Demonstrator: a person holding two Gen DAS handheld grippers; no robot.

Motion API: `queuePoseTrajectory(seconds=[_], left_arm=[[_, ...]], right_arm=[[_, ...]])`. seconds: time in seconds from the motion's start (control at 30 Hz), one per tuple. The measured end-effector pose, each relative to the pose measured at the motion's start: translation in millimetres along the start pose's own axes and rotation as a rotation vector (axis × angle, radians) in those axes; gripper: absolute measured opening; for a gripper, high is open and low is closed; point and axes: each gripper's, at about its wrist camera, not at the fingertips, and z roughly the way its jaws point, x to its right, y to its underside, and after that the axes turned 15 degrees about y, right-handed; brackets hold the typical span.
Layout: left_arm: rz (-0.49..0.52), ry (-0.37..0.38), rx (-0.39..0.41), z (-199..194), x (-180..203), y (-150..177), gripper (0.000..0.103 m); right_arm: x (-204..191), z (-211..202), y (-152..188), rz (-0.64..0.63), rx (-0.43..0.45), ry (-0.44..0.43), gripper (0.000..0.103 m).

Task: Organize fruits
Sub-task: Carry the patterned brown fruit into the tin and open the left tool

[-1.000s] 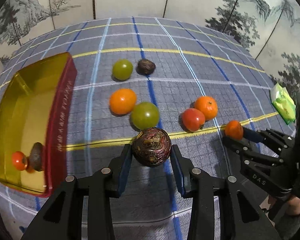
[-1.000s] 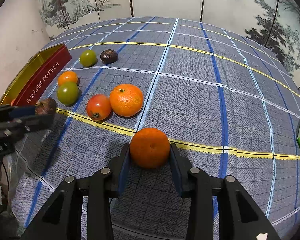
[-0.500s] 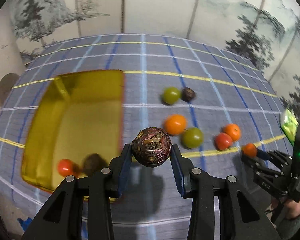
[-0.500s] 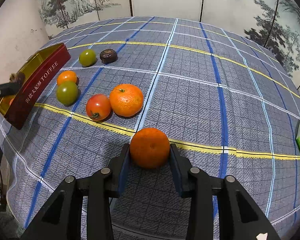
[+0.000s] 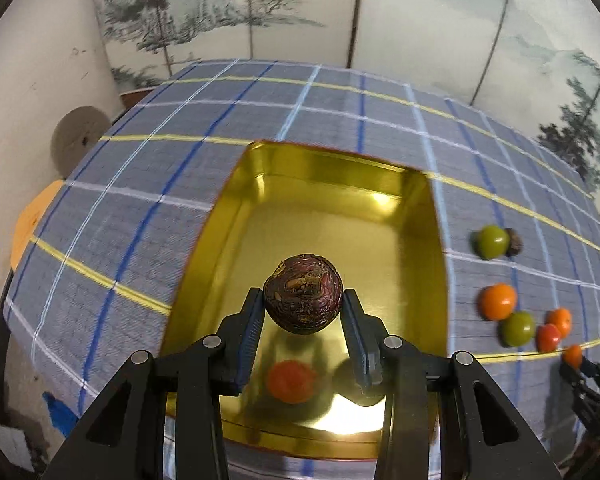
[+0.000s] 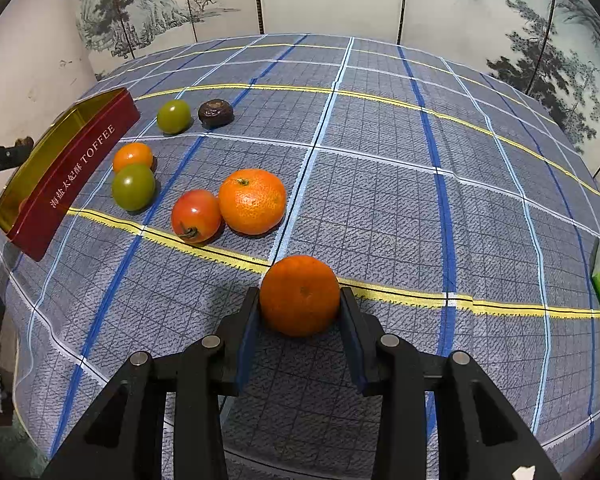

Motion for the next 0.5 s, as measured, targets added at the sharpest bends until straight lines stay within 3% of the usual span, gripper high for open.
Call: queuePoseTrajectory(seconds=[0.5], left_arm=[[-0.016,-0.037,-0.066,27,-19,12,0.04]], right_arm=[[-1,0,0,0.0,0.0,0.001,0.035]])
